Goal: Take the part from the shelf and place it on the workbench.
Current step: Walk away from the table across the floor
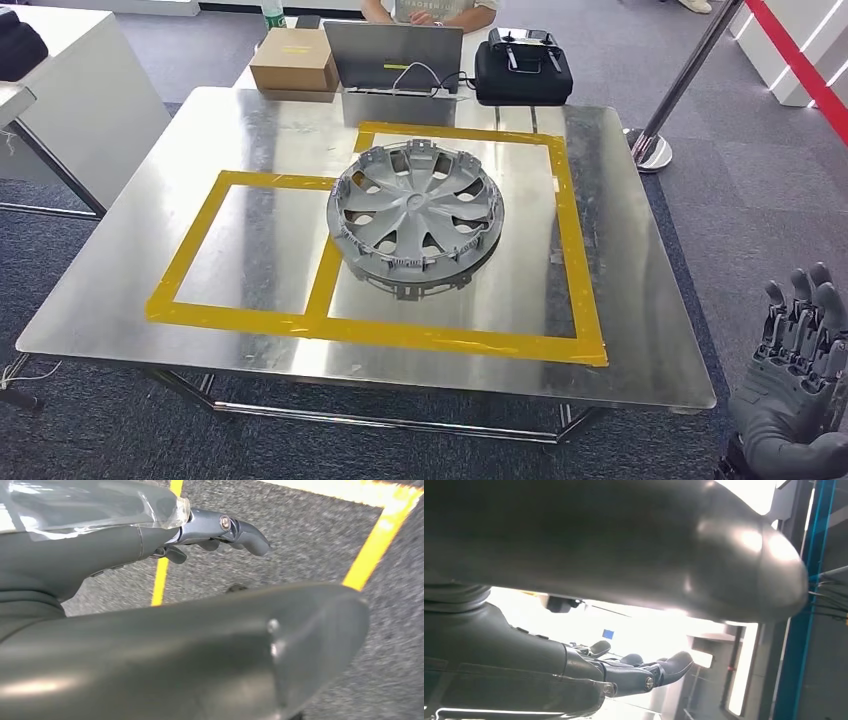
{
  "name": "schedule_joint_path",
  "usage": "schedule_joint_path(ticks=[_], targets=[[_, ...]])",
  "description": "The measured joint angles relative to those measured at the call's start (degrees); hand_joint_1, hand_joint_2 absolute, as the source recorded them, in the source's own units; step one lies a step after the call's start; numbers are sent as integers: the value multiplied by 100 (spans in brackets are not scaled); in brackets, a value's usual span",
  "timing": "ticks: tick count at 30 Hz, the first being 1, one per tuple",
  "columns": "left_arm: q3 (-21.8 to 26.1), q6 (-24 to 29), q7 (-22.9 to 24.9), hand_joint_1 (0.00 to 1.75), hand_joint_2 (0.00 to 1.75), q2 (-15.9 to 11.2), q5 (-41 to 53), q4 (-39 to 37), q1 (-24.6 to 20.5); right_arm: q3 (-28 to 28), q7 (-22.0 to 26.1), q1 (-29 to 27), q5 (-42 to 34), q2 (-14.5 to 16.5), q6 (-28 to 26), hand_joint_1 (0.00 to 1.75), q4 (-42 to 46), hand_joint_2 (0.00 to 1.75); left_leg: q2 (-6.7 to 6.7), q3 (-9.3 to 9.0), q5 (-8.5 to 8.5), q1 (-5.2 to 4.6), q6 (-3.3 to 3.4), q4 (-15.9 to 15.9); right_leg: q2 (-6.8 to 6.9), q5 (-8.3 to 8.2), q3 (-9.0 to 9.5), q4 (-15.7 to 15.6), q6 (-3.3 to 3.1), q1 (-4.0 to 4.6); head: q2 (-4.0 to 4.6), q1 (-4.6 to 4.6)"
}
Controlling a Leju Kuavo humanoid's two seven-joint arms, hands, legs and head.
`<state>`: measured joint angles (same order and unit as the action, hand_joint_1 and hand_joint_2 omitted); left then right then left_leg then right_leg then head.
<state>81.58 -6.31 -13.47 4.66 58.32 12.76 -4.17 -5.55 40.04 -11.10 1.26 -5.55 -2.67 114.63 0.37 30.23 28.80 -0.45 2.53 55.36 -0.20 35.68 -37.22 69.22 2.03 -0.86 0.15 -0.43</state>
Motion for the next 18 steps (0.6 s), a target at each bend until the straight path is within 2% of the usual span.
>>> schedule_joint_path(ticks=[1,2,3,4,5,6,7,8,10,11,12,13,14,15,16,17,18], targets=[[1,-4,-1,0,0,-3,19,0,-1,-43,0,-1,-28,49,47,0,-77,0,17,62,-50,-1,-1,4,0,125,-40,295,18,-2,0,3],[3,-6,-1,0,0,-6,45,0,-2,-81,0,-3,-59,103,91,0,-168,0,32,125,-101,-1,-6,10,1,115,-6,448,29,-4,0,5],[8,-4,-2,0,0,-10,81,0,-3,-114,0,-4,-91,157,132,0,-263,0,46,184,-147,1,-17,18,2,-9,119,411,33,-7,0,8],[16,-4,-2,0,0,-14,121,0,-6,-139,0,-5,-115,210,171,0,-357,0,55,232,-186,4,-32,32,4,-184,341,168,32,-10,0,7],[29,-9,0,0,0,-18,171,0,-9,-154,0,-4,-129,255,207,0,-441,0,60,271,-219,5,-55,54,7,-316,637,-240,31,-16,0,8],[40,-14,3,0,0,-22,218,0,-13,-169,0,2,-132,296,240,0,-527,0,62,306,-247,-2,-81,86,6,-367,930,-685,20,-16,0,7],[49,-6,7,0,0,-26,251,0,-18,-190,0,5,-131,339,278,0,-618,0,62,330,-279,-11,-111,116,5,-359,1141,-1038,0,-13,0,4],[53,5,14,0,0,-29,280,0,-22,-224,0,4,-129,386,318,0,-717,0,61,353,-313,-18,-141,138,4,-319,1256,-1261,-27,-4,0,2],[54,10,33,0,0,-33,329,1,-24,-312,0,-32,-124,477,373,0,-928,0,53,384,-384,-15,-198,146,9,-318,1238,-1344,-113,13,0,1],[52,-7,47,0,0,-34,358,2,-23,-367,0,-60,-102,527,398,0,-1051,0,39,410,-354,-5,-231,169,20,-357,1197,-1344,-168,11,0,2],[49,-30,62,0,0,-36,385,2,-22,-425,-2,-102,-66,578,420,0,-1183,0,20,457,-226,4,-265,261,32,-405,1147,-1347,-229,4,0,-4],[41,-51,81,0,0,-42,401,3,-22,-489,-3,-156,-5,640,449,0,-1332,0,3,535,-3,13,-297,463,47,-462,1082,-1351,-281,-5,0,-9],[31,-69,98,0,0,-49,412,2,-21,-560,-5,-213,78,710,481,0,-1493,0,-8,628,291,22,-328,773,57,-521,1009,-1349,-314,-6,0,-20],[20,-82,111,0,0,-61,418,2,-22,-628,-8,-268,175,776,501,0,-1655,0,-11,725,559,28,-349,1144,63,-579,933,-1346,-329,-5,0,-26],[10,-94,120,0,0,-75,428,2,-22,-697,-8,-304,309,849,515,0,-1850,0,-11,790,721,35,-361,1485,66,-639,857,-1342,-330,-4,0,-28],[2,-108,122,0,0,-90,441,2,-23,-771,-10,-321,465,918,521,0,-2069,0,-12,790,747,41,-366,1696,65,-696,785,-1338,-325,-4,0,-29],[-5,-119,123,0,0,-102,454,2,-23,-857,-11,-323,648,985,518,0,-2325,0,-12,692,640,45,-361,1706,65,-748,718,-1334,-315,-4,0,-29]])
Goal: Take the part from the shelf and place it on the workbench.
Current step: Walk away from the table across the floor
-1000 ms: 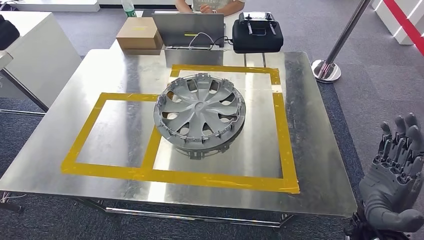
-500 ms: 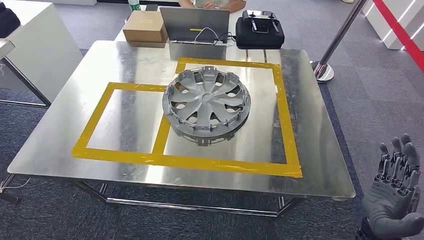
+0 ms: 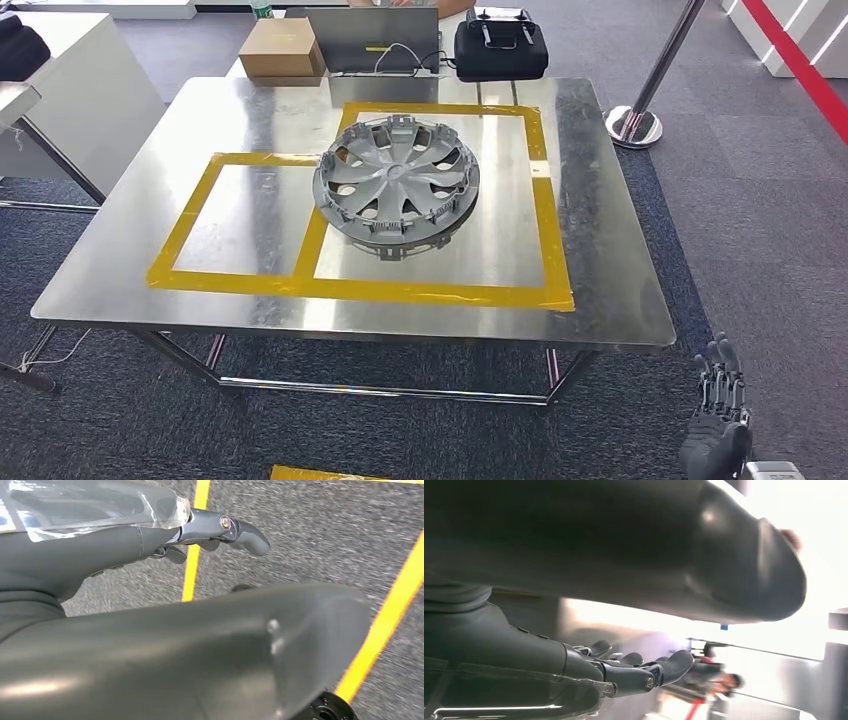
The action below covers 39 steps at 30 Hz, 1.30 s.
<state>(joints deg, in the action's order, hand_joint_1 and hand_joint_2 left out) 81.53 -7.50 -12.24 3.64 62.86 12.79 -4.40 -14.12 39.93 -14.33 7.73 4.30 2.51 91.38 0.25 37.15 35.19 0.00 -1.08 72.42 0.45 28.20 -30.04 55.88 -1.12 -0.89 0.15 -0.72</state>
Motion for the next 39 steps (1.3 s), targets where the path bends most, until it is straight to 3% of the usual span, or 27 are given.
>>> schedule_joint_path(ticks=[1,3,5,6,8,9,11,13,14,15,16,18,20,21,23,24,26,28,29,30,31,33,35,37,39], targets=[[-11,-10,0,0,0,-11,11,0,-1,-93,-1,13,184,62,-7,0,-291,0,-2,-200,-175,2,12,-200,-1,-48,-58,3,14,0,0,-2],[-44,-22,-2,0,0,-38,21,0,-12,-275,-2,78,474,152,-58,0,-900,0,-32,-832,-419,-4,54,-1066,-4,-132,-126,10,53,9,0,-2],[-74,-24,-12,0,0,-66,24,0,-41,-432,-2,229,718,193,-214,0,-1595,0,-70,-1286,-395,-22,93,-1789,-4,-223,-169,14,114,26,0,1],[-81,-25,-21,0,0,-75,24,0,-53,-505,-2,335,852,191,-342,0,-2019,0,-78,-1349,-366,-35,113,-1933,-3,-271,-193,10,152,31,0,-1],[-89,-35,-45,0,0,-89,33,-1,-67,-631,-5,584,1082,137,-625,0,-3024,0,-57,-1263,-426,-32,192,-1968,-8,-319,-246,18,226,20,0,2],[-95,-46,-61,0,0,-92,44,-2,-73,-674,-18,686,1186,91,-784,0,-3541,0,-44,-1205,-480,-25,248,-1971,-13,-226,-288,90,257,13,0,8],[-116,-75,-106,0,0,-96,70,-2,-79,-712,-92,868,1404,-15,-1163,0,-4567,0,-18,-1064,-601,-18,332,-1977,-23,272,-454,576,307,4,0,36],[-136,-104,-182,0,0,-101,84,-3,-69,-718,-340,1039,1603,-106,-1515,0,-5543,0,-1,-902,-722,-36,360,-1960,-26,768,-639,1331,339,2,0,55],[-139,-118,-224,0,0,-103,85,-4,-65,-720,-536,1096,1666,-134,-1619,0,-5951,0,8,-817,-779,-44,360,-1942,-25,825,-661,1603,343,2,0,54],[-141,-132,-272,0,0,-103,84,-6,-62,-720,-790,1133,1738,-150,-1673,0,-6287,0,14,-729,-830,-49,353,-1913,-25,738,-592,1691,337,2,0,54],[-142,-146,-315,0,0,-104,84,-9,-61,-710,-1122,1163,1832,-159,-1698,0,-6571,0,19,-649,-873,-51,342,-1874,-25,566,-419,1564,326,2,0,53],[-146,-178,-384,0,0,-104,84,-17,-62,-676,-1948,1236,2020,-175,-1647,0,-7001,0,30,-492,-939,-60,305,-1762,-25,322,169,785,293,6,0,53],[-156,-201,-409,0,0,-104,85,-21,-67,-643,-2716,1329,2118,-189,-1506,0,-7304,0,43,-380,-1001,-71,251,-1664,-29,376,616,52,238,24,0,48],[-161,-206,-412,0,0,-104,88,-22,-67,-635,-2986,1361,2130,-193,-1417,0,-7422,0,47,-346,-1040,-71,218,-1641,-32,424,684,-107,203,42,0,44],[-167,-208,-396,0,0,-103,96,-26,-62,-626,-3320,1396,2121,-195,-1227,0,-7613,0,42,-295,-1097,-53,144,-1627,-23,366,596,-119,106,52,0,42],[-169,-209,-381,0,0,-102,101,-27,-56,-625,-3428,1411,2112,-197,-1137,0,-7679,0,29,-253,-1009,-43,107,-1571,-13,308,535,-115,51,46,0,37],[-172,-209,-358,0,0,-101,103,-31,-52,-625,-3548,1449,2102,-201,-1026,0,-7763,0,4,-110,-528,-20,38,-1173,8,168,377,-117,-26,29,0,14],[-174,-209,-353,0,0,-102,103,-33,-55,-625,-3578,1478,2101,-212,-992,0,-7816,0,0,50,5,1,-10,-444,11,27,193,-104,-39,32,0,-6],[-174,-210,-349,0,0,-102,103,-33,-56,-625,-3586,1488,2101,-217,-982,0,-7844,0,0,80,100,10,-22,-141,14,-41,95,-89,-33,33,-1,-7],[-175,-210,-340,0,0,-102,103,-33,-56,-625,-3591,1495,2101,-222,-965,0,-7867,0,0,37,54,18,-27,7,17,-103,-1,-64,-21,33,-1,-8],[-179,-212,-327,0,0,-102,107,-33,-56,-625,-3592,1500,2102,-224,-932,0,-7886,0,0,-109,-99,26,-25,-60,20,-159,-97,-32,-7,31,-1,-7],[-192,-215,-295,0,0,-104,119,-33,-64,-626,-3573,1515,2099,-227,-829,0,-7910,0,-7,-677,-376,38,-10,-733,22,-262,-262,33,33,31,0,-9],[-217,-222,-274,0,0,-103,137,-33,-85,-627,-3495,1535,2093,-229,-739,0,-7917,0,-32,-1261,-338,26,28,-1587,20,-364,-363,67,93,46,-1,-4],[-240,-245,-273,0,0,-100,171,-33,-96,-627,-3372,1559,2097,-233,-683,0,-7922,0,-47,-1415,-259,-6,100,-1933,25,-478,-405,55,168,48,-1,-4],[-252,-271,-275,0,0,-96,202,-36,-90,-627,-3280,1573,2108,-240,-637,0,-7940,0,-22,-1297,-347,-5,204,-1928,20,-475,-455,79,242,25,0,-2]])
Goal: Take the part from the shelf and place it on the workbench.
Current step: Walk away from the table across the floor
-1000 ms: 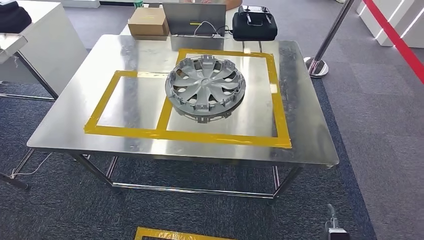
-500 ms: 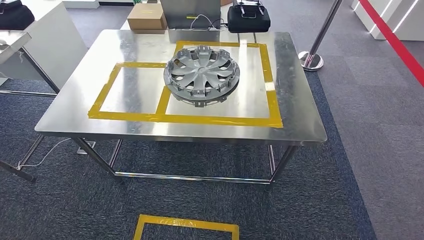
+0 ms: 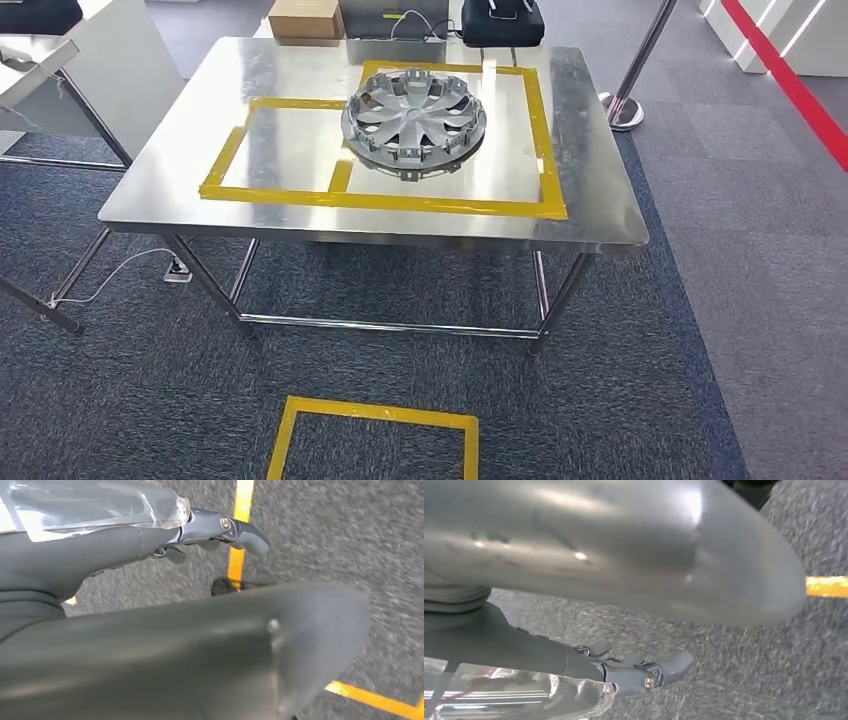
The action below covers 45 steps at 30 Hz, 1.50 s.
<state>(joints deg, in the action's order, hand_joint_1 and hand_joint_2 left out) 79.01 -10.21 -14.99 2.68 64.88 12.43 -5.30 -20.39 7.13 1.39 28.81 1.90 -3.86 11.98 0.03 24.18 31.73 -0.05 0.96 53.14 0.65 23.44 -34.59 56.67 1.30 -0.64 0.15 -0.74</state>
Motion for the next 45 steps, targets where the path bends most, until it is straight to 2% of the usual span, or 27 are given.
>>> schedule_joint_path(ticks=[2,4,5,6,8,10,11,13,15,16,19,20,21,23,25,27,28,30,31,33,35,36,38,39,41,43,45], targets=[[-13,-8,1,0,0,1,9,-3,-1,0,32,-1,12,-2,35,0,-22,0,32,135,-131,8,99,-4,-15,411,-133,353,52,-11,0,31],[-21,-9,1,0,0,-1,15,-3,-3,0,35,-2,19,0,56,0,-33,0,50,300,-263,-18,148,4,-24,1015,-327,1115,77,-10,0,55],[-22,-9,1,0,0,-1,17,-3,-2,-1,28,-2,18,-1,65,0,-35,0,58,380,-330,-34,157,12,-26,1183,-385,1480,78,-10,0,55],[-24,-9,2,0,0,-1,21,-4,0,-1,13,-2,18,-2,72,0,-37,0,68,463,-394,-50,162,24,-27,1209,-372,1703,69,-8,0,55],[-26,-8,12,0,0,-1,26,-5,3,-2,-60,-4,21,-1,100,0,-41,0,74,625,-504,-77,160,68,-28,929,-26,1489,9,8,0,55],[-29,-7,42,0,0,4,19,-9,3,-2,-157,3,33,-8,147,0,-44,0,74,770,-585,-100,142,131,-31,691,614,595,-95,51,0,53],[-30,-6,60,0,0,6,9,-14,2,-2,-203,11,48,-14,177,0,-46,0,78,819,-625,-106,127,156,-33,689,882,157,-131,72,0,51],[-30,-5,91,0,0,8,-18,-24,-1,-2,-285,24,85,-30,240,0,-52,0,92,887,-715,-103,81,177,-33,759,1097,-295,-167,109,0,50],[-30,0,115,0,0,1,-57,-27,-2,-2,-349,26,126,-38,302,0,-62,0,79,953,-758,-98,24,196,-25,702,1030,-341,-191,100,0,53],[-29,3,128,0,0,-1,-79,-30,-1,-2,-376,32,143,-44,328,0,-68,0,56,1006,-657,-93,-17,280,-16,653,976,-342,-219,81,0,48],[-28,3,159,0,0,-3,-108,-36,-4,-2,-444,57,178,-57,392,0,-77,0,4,1315,112,-26,-146,1178,11,496,739,-282,-276,37,0,2],[-28,-5,164,0,0,-3,-106,-36,-7,-3,-459,63,172,-57,407,0,-77,0,3,1407,306,2,-178,1561,16,448,643,-246,-271,31,0,-6],[-28,-16,168,0,0,-4,-103,-36,-9,-4,-469,68,155,-57,414,0,-77,0,4,1435,368,29,-206,1826,20,400,550,-205,-256,21,0,-7],[-28,-34,173,0,0,-6,-99,-36,-13,-20,-478,75,95,-56,427,0,-77,0,7,1202,149,83,-253,1770,26,320,371,-113,-205,-16,0,-8],[-28,-41,170,0,0,-4,-101,-37,-32,-51,-481,86,32,-61,438,0,-76,0,-1,641,-81,132,-312,1038,27,262,211,-1,-135,-46,0,-16],[-28,-46,163,0,0,-3,-107,-40,-63,-87,-486,103,-12,-61,445,0,-76,0,-36,249,-54,139,-322,415,26,196,97,84,-51,-46,0,-25],[-28,-48,161,0,0,-4,-110,-42,-74,-104,-501,112,-35,-60,447,0,-76,0,-54,211,-7,125,-299,305,26,152,57,98,-11,-45,0,-29],[-28,-45,167,0,0,-6,-115,-43,-78,-153,-549,120,-84,-43,454,0,-81,0,-48,308,-39,117,-184,293,20,98,5,107,64,-59,0,-25],[-28,-43,175,0,0,-6,-120,-43,-78,-181,-577,118,-110,-35,466,0,-84,0,-34,375,-86,118,-107,298,13,191,-37,173,90,-69,0,-16],[-27,-42,210,0,0,-5,-135,-43,-80,-242,-622,114,-164,-25,499,0,-90,0,-3,528,-214,110,20,291,-11,686,-182,617,120,-80,0,9],[-26,-44,255,0,0,-7,-148,-43,-79,-303,-675,121,-210,-18,543,0,-90,0,18,692,-350,73,67,296,-23,1215,-339,1357,127,-77,0,25],[-26,-44,273,0,0,-7,-155,-43,-78,-332,-704,124,-224,-12,561,0,-90,0,27,777,-416,52,75,298,-25,1293,-353,1648,119,-73,0,25],[-26,-31,306,0,0,-3,-173,-43,-78,-387,-798,124,-252,8,596,0,-90,0,39,948,-546,17,77,301,-26,1029,-147,1755,63,-55,0,26],[-26,-12,333,0,0,-1,-187,-44,-79,-415,-855,123,-265,19,608,0,-90,0,40,1013,-607,3,71,301,-27,833,90,1523,14,-36,0,26],[-22,47,418,0,87,20,-227,-47,-81,-468,-997,129,-277,36,624,0,-89,87,40,1090,-724,-24,39,310,-27,752,786,611,-90,19,0,26],[-13,91,483,0,175,36,-274,-49,-84,-505,-1119,138,-267,55,625,0,-88,175,47,1120,-828,-32,-16,319,-29,944,1249,-137,-141,69,0,24],[-3,110,495,0,175,35,-298,-49,-85,-529,-1198,136,-261,82,626,0,-88,175,53,1143,-900,-16,-86,322,-27,969,1272,-296,-186,79,0,23]])
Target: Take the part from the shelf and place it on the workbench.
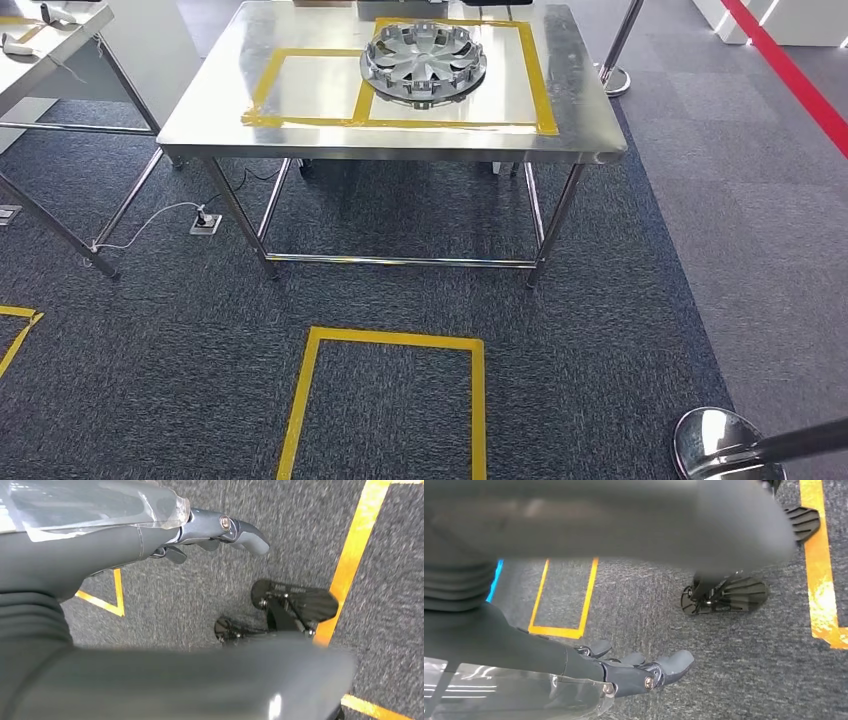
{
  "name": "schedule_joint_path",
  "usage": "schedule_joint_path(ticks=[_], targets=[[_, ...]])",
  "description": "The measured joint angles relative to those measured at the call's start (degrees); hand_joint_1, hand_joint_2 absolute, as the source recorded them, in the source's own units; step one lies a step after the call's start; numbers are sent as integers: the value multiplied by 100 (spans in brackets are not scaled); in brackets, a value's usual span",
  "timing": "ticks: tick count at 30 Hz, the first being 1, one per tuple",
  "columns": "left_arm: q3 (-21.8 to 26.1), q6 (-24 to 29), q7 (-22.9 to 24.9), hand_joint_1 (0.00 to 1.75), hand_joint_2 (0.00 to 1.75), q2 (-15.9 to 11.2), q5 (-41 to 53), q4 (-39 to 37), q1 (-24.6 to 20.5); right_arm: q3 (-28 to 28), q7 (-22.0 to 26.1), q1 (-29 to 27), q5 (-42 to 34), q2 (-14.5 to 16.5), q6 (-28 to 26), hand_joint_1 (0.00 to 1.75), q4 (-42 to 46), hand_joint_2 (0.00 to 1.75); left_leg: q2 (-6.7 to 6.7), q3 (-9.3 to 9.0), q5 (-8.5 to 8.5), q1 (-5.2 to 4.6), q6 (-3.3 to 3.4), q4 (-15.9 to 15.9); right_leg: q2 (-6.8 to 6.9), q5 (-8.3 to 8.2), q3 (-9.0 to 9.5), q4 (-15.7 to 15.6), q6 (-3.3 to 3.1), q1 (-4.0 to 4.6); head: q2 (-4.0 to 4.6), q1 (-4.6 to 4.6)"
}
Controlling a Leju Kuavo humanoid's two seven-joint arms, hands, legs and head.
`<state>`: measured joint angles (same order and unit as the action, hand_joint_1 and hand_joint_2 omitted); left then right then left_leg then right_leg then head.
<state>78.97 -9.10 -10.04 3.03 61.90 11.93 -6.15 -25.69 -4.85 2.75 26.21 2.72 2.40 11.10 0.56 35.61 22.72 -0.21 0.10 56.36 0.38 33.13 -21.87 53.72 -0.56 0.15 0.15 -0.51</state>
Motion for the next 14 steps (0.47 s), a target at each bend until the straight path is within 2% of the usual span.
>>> schedule_joint_path(ticks=[1,2,3,5,6,7,8,9,11,12,14], targets=[[4,6,3,0,175,2,-6,0,2,-10,-31,-6,1,11,-1,0,-1,175,-6,26,52,12,-37,41,7,-41,-36,7,-43,-5,0,1],[8,9,2,0,175,4,-10,-1,4,-21,-57,-10,3,19,-2,0,-1,175,-16,80,204,21,-73,173,16,-91,-79,7,-86,-15,0,-8],[12,10,-1,0,175,6,-17,-1,6,-33,-80,-14,10,25,-4,0,-2,175,-25,171,443,31,-106,423,26,-145,-131,9,-118,-24,0,-15],[22,9,-9,0,175,8,-42,-2,8,-60,-124,-18,37,28,-8,0,-2,175,-32,407,946,39,-157,1178,36,-239,-250,20,-144,-18,1,-31],[28,3,-12,0,175,8,-60,-2,9,-72,-151,-23,54,30,-13,0,-2,175,-32,483,1058,40,-171,1502,39,-279,-310,32,-141,-16,1,-32],[32,-9,-12,0,175,10,-79,-2,10,-81,-179,-30,68,30,-21,0,-2,175,-31,474,1053,40,-177,1655,43,-310,-365,49,-133,-15,1,-33],[34,-23,-12,0,175,13,-94,-2,10,-89,-205,-36,79,30,-32,0,-2,175,-31,340,956,41,-174,1565,46,-332,-415,73,-123,-16,1,-32],[34,-36,-12,0,175,15,-103,-2,10,-94,-221,-39,85,30,-41,0,-2,175,-30,86,818,41,-163,1238,48,-345,-455,101,-113,-16,1,-33],[33,-47,-12,0,175,14,-109,-2,1,-97,-236,-32,91,32,-53,0,-2,175,-31,-513,652,33,-115,368,51,-357,-509,161,-88,-8,1,-32],[33,-47,-12,0,175,14,-110,-2,-3,-98,-239,-27,93,33,-54,0,-2,175,-33,-686,626,23,-81,88,51,-364,-529,184,-68,2,1,-29],[34,-47,-12,0,175,14,-110,-2,-6,-98,-243,-21,97,32,-55,0,-2,175,-35,-755,630,8,-27,-63,51,-377,-564,208,-27,19,1,-32]])
